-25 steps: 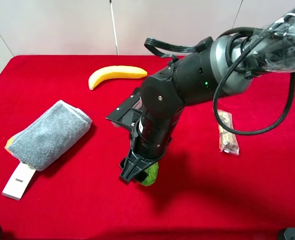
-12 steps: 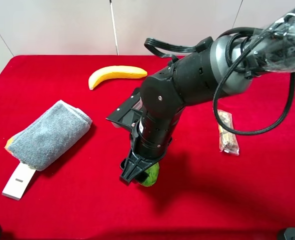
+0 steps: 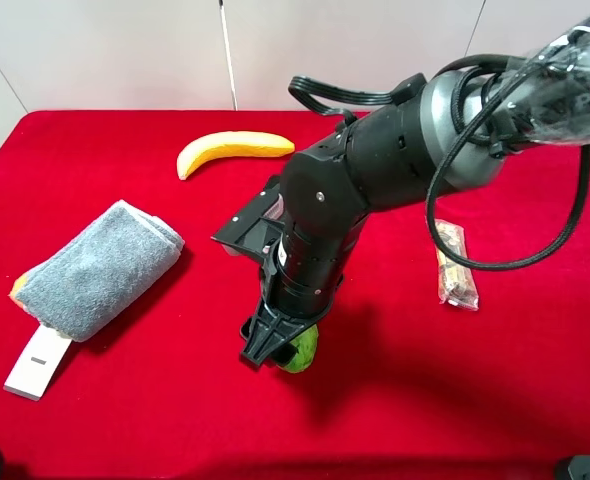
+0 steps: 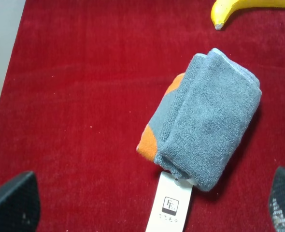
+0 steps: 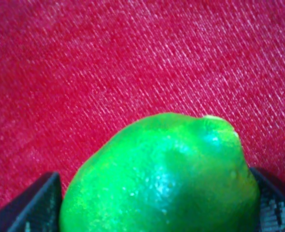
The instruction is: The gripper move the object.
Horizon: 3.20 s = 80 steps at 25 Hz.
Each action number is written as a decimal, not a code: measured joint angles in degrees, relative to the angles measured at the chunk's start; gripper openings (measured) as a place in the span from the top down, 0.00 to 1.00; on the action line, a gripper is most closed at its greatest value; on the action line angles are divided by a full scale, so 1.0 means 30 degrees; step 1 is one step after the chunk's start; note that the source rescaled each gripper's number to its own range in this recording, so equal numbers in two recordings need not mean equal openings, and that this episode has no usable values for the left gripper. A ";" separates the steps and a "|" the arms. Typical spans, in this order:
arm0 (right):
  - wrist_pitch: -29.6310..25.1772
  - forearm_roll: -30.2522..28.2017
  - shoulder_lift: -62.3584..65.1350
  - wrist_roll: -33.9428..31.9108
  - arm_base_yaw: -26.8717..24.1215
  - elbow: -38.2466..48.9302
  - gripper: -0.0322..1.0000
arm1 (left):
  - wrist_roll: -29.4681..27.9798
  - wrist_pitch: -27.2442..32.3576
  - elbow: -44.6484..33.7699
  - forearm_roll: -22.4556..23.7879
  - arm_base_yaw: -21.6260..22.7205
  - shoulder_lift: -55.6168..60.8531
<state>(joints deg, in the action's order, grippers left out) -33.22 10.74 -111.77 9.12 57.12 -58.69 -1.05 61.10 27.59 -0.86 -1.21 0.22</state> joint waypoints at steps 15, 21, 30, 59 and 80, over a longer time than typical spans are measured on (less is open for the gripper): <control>0.0862 -0.0728 0.0935 0.1391 0.0000 0.0000 0.03 | 0.0000 0.0000 0.0000 0.0000 0.0000 0.0000; 0.0844 -0.0806 0.1235 0.1391 0.0000 0.0000 0.00 | 0.0000 0.0000 0.0000 0.0000 0.0000 0.0000; 0.0065 -0.1341 0.3600 0.1015 0.0000 0.0000 0.00 | 0.0000 0.0000 0.0000 0.0000 0.0000 0.0000; -0.8585 -0.3582 1.4044 -0.0622 0.0000 0.4813 0.00 | 0.0000 0.0000 0.0000 0.0000 0.0000 0.0000; -1.0226 -0.3912 2.6704 -0.5022 0.0085 0.9300 0.00 | 0.0000 0.0000 0.0000 0.0000 0.0000 0.0000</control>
<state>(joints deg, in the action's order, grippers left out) -63.90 -0.99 -31.66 -5.94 57.38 -30.79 -1.05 61.10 27.59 -0.86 -1.21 0.22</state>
